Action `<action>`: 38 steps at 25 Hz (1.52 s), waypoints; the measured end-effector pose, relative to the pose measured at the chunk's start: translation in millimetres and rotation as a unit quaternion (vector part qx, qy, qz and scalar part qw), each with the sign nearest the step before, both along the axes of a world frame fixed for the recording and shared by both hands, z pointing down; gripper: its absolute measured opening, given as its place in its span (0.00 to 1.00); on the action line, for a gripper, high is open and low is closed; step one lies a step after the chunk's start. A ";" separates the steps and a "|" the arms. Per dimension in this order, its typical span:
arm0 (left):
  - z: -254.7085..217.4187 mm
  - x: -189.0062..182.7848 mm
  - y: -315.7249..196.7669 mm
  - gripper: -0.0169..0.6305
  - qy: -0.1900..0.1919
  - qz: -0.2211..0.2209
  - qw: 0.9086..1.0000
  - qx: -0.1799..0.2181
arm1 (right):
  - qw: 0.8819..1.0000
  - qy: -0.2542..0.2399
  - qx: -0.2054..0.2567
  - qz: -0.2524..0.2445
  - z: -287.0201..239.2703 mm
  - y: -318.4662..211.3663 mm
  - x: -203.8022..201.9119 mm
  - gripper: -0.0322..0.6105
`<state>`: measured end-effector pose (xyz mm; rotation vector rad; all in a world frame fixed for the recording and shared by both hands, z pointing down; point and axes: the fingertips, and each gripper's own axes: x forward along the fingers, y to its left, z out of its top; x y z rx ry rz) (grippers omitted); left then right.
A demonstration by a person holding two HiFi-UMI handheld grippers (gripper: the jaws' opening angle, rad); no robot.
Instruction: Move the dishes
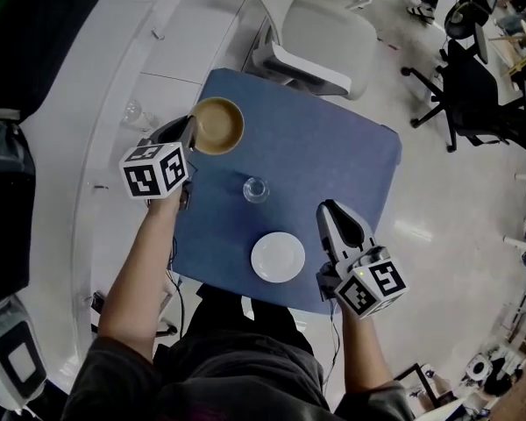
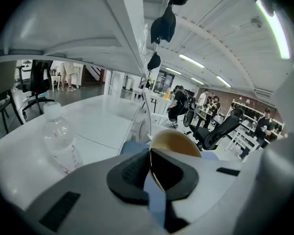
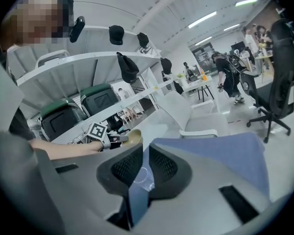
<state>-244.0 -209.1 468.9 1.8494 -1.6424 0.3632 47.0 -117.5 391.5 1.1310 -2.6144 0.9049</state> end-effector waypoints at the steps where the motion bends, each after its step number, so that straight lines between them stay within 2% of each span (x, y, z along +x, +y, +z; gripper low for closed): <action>1: -10.9 1.0 9.7 0.05 0.002 -0.005 1.000 0.005 | 1.000 -0.002 0.005 -0.005 -6.3 5.0 1.2 0.12; 9: -70.2 24.8 109.4 0.05 -0.006 -0.006 1.000 0.017 | 0.999 -0.015 0.029 -0.036 -34.9 44.7 22.5 0.12; 15: -77.1 61.4 181.3 0.05 -0.027 0.048 0.998 -0.003 | 0.999 -0.018 0.023 -0.031 -31.6 73.4 49.4 0.12; 21: -51.4 109.0 225.2 0.05 -0.023 0.093 0.995 -0.031 | 1.000 -0.011 0.005 -0.024 -14.7 95.1 75.1 0.12; 29: 0.4 168.8 246.7 0.05 -0.013 0.153 0.986 -0.071 | 1.000 -0.001 -0.026 -0.014 15.5 123.8 97.4 0.12; 38: 61.4 205.7 258.1 0.05 0.003 0.208 0.972 -0.113 | 0.998 0.011 -0.064 0.018 49.8 150.7 121.8 0.12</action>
